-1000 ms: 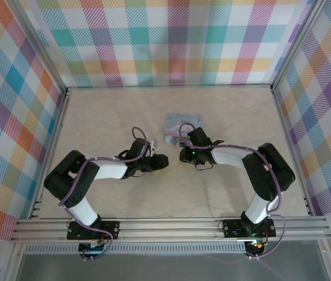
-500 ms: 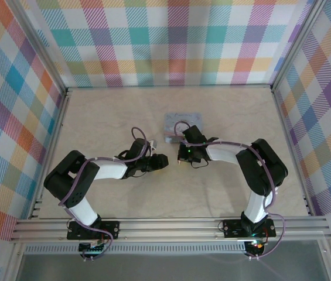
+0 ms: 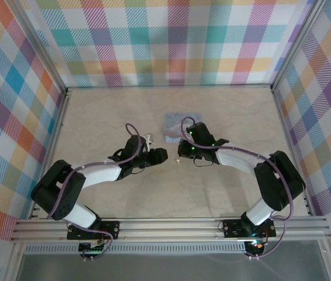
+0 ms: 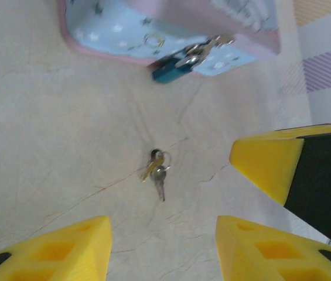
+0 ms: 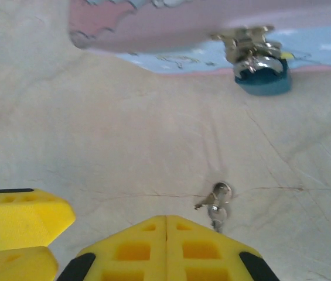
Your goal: Unlock a padlock with a key
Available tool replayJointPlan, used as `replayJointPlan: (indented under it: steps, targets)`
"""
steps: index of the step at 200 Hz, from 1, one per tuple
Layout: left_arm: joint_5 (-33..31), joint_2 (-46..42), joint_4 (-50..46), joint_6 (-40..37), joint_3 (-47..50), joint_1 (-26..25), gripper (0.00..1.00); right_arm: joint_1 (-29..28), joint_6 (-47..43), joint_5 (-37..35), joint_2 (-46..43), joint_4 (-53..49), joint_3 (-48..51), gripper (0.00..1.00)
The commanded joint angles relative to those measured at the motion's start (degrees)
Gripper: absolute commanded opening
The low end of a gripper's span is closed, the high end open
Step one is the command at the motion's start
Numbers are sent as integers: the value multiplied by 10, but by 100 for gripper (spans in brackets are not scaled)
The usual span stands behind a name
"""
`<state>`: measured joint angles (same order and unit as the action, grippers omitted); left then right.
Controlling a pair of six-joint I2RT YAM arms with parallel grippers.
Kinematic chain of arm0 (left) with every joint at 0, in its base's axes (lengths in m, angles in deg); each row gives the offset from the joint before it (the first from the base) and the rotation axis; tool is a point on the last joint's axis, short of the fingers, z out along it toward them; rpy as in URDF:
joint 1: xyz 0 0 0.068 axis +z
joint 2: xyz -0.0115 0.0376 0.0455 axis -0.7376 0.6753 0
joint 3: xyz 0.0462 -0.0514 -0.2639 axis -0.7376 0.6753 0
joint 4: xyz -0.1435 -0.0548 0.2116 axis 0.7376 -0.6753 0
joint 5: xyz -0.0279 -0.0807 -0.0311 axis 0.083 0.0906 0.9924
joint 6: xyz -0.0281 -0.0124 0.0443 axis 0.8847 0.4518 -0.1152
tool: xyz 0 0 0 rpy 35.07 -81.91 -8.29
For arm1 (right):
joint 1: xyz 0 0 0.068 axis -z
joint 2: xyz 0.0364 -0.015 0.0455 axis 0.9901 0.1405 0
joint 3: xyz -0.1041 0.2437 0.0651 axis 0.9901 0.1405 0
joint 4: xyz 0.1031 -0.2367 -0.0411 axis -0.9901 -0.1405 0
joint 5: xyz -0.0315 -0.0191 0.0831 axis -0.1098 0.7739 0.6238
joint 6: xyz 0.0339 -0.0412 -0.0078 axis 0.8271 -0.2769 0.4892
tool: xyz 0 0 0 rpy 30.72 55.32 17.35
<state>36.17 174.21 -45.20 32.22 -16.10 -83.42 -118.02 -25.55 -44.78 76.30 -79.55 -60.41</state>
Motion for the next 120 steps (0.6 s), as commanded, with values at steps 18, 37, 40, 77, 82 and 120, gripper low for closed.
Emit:
replayJointPlan:
  steps: [18,37,40,77,82,120]
  targets:
    - [-20,-22,-15,-9,6,0,51,-11,-28,-31,37,-41,-31,30]
    - [-21,-21,-15,-3,10,0,51,-19,-32,-46,65,-61,-53,34]
    - [-22,-20,-16,-3,11,0,51,-21,-34,-49,70,-62,-57,34]
    - [-26,-19,-18,-2,17,0,51,-35,-35,-92,121,-102,-96,35]
    - [-27,-20,-18,-3,19,0,51,-37,-35,-96,126,-106,-99,34]
    - [-34,-27,-21,-5,28,0,51,-45,-34,-119,158,-128,-117,31]
